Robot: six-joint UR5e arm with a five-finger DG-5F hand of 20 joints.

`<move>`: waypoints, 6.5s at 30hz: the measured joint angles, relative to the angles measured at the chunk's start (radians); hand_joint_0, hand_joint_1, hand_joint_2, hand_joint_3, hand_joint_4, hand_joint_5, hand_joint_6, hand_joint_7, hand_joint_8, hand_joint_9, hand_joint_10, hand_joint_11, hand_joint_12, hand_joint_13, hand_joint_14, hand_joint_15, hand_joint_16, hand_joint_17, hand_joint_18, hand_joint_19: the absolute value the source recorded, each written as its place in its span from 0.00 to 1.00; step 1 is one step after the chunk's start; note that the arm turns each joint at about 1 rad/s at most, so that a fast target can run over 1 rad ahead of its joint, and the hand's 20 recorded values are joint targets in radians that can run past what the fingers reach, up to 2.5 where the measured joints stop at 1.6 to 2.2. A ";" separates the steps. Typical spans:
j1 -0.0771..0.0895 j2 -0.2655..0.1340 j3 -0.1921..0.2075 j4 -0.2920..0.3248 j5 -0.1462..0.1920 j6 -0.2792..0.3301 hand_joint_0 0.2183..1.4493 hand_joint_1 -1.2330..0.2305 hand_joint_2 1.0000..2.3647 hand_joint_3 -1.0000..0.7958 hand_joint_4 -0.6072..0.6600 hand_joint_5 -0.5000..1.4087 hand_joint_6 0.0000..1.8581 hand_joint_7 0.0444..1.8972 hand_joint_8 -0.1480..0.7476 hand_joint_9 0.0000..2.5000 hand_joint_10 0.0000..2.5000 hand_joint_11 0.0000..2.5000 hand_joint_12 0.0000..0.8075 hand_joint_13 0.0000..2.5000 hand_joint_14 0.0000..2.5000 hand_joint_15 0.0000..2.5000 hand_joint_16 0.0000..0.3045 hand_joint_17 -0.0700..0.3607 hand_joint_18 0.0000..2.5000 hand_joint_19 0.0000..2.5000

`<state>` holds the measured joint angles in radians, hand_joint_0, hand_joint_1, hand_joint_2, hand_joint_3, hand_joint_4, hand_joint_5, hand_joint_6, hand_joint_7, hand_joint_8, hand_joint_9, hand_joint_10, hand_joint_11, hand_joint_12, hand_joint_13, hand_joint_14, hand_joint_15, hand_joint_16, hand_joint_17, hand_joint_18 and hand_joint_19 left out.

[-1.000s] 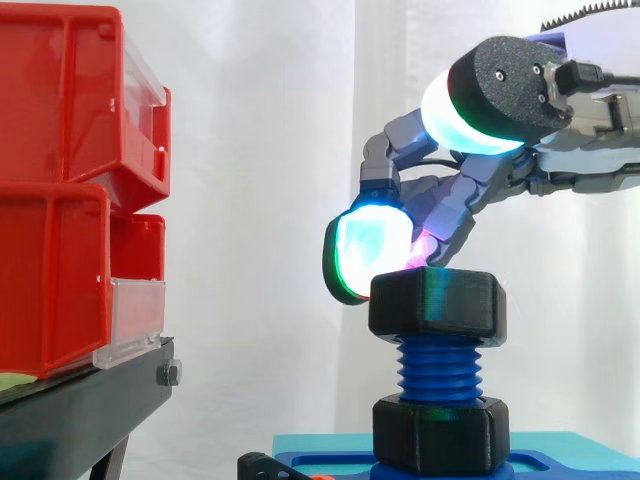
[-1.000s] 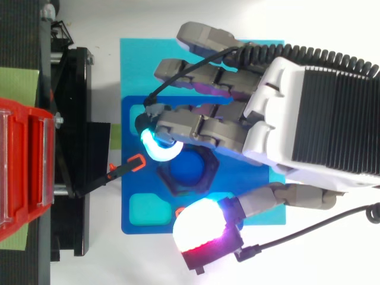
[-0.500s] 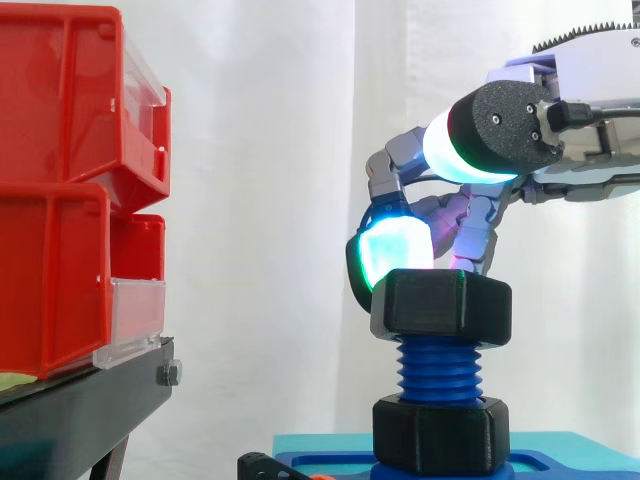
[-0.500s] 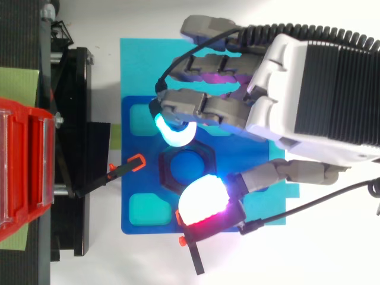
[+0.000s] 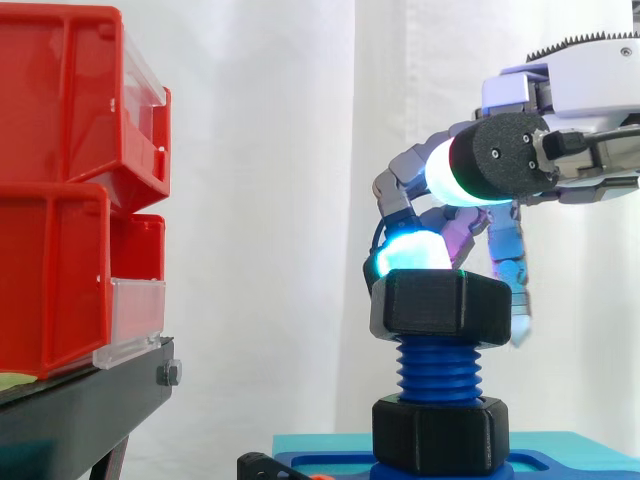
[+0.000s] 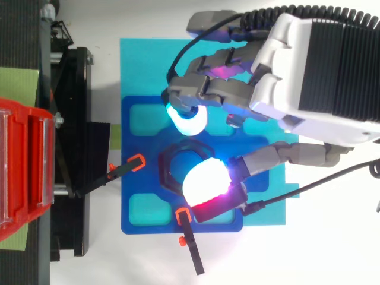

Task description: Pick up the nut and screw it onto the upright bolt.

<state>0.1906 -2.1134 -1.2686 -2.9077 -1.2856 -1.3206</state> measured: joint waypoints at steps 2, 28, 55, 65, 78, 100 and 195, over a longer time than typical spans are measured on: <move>-0.001 0.001 0.001 0.002 -0.002 0.000 0.24 0.67 0.00 0.28 0.65 0.24 0.27 0.42 0.48 0.53 0.00 0.00 0.24 0.28 0.00 0.00 0.07 0.28 0.12 0.00; 0.010 -0.002 0.080 -0.027 -0.061 -0.025 0.22 0.71 0.00 0.28 0.61 0.17 0.27 0.28 0.38 0.23 0.00 0.00 0.31 0.10 0.00 0.00 0.11 0.34 0.00 0.00; 0.022 0.000 0.026 -0.034 -0.057 0.030 0.21 0.75 0.00 0.28 0.58 0.16 0.27 0.27 0.36 0.09 0.00 0.00 0.33 0.00 0.00 0.00 0.12 0.35 0.00 0.00; 0.017 0.000 0.026 -0.040 -0.059 0.030 0.22 0.72 0.00 0.28 0.61 0.17 0.27 0.29 0.38 0.12 0.00 0.00 0.33 0.01 0.00 0.00 0.11 0.34 0.00 0.00; 0.014 0.000 0.025 -0.059 -0.057 0.031 0.22 0.71 0.00 0.28 0.65 0.19 0.27 0.46 0.42 0.16 0.00 0.00 0.33 0.04 0.00 0.00 0.10 0.33 0.00 0.00; 0.010 0.000 0.025 -0.073 -0.064 0.032 0.24 0.66 0.00 0.28 0.68 0.21 0.27 0.50 0.45 0.22 0.00 0.00 0.32 0.07 0.00 0.00 0.09 0.31 0.00 0.00; -0.034 0.001 0.025 -0.100 -0.118 0.014 0.23 0.68 0.00 0.28 0.65 0.21 0.27 0.48 0.39 0.13 0.00 0.00 0.36 0.00 0.00 0.00 0.12 0.35 0.00 0.00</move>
<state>0.1569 -2.1123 -1.2438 -3.0074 -1.4034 -1.3069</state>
